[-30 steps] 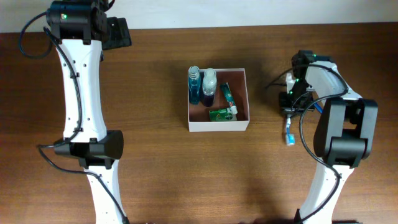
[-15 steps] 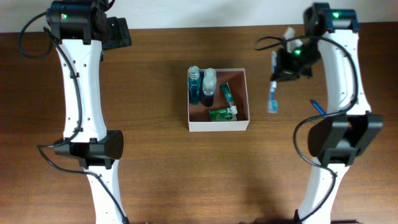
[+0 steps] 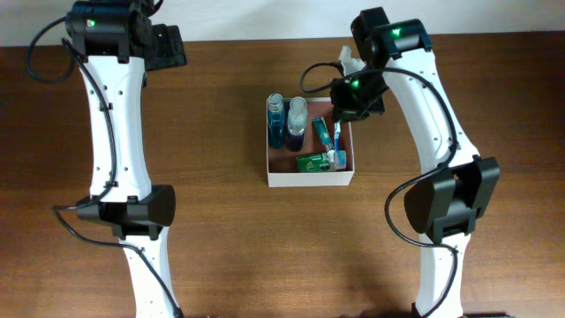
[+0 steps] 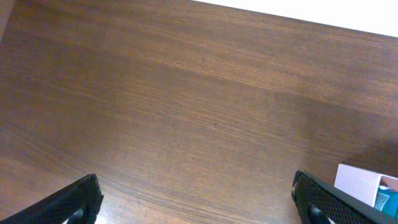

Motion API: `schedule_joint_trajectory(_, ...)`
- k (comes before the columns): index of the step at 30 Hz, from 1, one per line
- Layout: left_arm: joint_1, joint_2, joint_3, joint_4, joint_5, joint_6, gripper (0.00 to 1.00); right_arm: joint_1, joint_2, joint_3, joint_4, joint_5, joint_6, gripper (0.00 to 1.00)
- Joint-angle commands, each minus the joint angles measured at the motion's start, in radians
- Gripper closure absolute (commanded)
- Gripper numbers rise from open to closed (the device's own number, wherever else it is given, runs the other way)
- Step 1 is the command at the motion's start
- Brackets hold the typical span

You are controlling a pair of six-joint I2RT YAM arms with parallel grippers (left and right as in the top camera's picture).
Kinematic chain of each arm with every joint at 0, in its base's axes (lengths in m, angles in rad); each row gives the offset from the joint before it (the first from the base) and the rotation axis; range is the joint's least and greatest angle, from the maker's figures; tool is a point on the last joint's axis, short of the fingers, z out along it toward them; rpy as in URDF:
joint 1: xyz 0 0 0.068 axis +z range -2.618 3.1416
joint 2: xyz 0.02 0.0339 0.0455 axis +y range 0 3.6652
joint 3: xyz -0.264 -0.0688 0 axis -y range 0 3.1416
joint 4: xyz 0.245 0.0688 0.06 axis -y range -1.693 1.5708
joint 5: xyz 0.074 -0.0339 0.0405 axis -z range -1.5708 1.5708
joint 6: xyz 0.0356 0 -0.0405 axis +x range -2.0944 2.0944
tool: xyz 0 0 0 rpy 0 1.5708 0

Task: Pack container
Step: 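Carry the toothbrush into the box and release it, then move the right gripper to the blue razor and grasp it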

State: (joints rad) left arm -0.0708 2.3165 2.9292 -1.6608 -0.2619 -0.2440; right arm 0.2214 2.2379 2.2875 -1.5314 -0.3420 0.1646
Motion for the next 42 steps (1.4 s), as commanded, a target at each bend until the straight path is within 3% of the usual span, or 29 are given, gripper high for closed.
schedule_joint_trajectory(1, 0.003, -0.019, -0.002, -0.001, 0.001, -0.006, 0.01, 0.002, -0.006, -0.028, 0.011, 0.041, 0.036, 0.50)
schedule_joint_trajectory(2, 0.003, -0.019, -0.002, -0.001, 0.001, -0.005, 0.01, 0.002, -0.006, -0.029, 0.011, 0.045, 0.035, 0.39)
schedule_joint_trajectory(4, 0.003, -0.019, -0.002, -0.001, 0.000, -0.006, 0.01, 0.000, -0.006, -0.029, 0.016, 0.052, 0.036, 0.27)
schedule_joint_trajectory(8, 0.003, -0.019, -0.002, -0.001, 0.001, -0.005, 0.01, -0.007, -0.006, -0.029, 0.025, 0.111, 0.045, 0.18)
schedule_joint_trajectory(15, 0.003, -0.019, -0.002, -0.001, 0.000, -0.005, 0.01, -0.122, -0.006, -0.029, 0.002, 0.201, 0.060, 0.17)
schedule_joint_trajectory(23, 0.003, -0.019, -0.002, -0.001, 0.001, -0.006, 0.01, -0.373, -0.006, -0.068, -0.035, 0.310, -0.252, 0.16)
schedule_joint_trajectory(30, 0.003, -0.019, -0.002, -0.001, 0.000, -0.006, 0.01, -0.478, -0.006, -0.210, 0.113, 0.300, -0.404, 0.16)
schedule_joint_trajectory(34, 0.003, -0.019, -0.002, -0.001, 0.000, -0.006, 0.01, -0.496, -0.006, -0.315, 0.229, 0.298, -0.446, 0.15)
schedule_joint_trajectory(42, 0.003, -0.019, -0.002, -0.001, 0.000, -0.005, 0.01, -0.499, -0.006, -0.449, 0.343, 0.310, -0.675, 0.15)
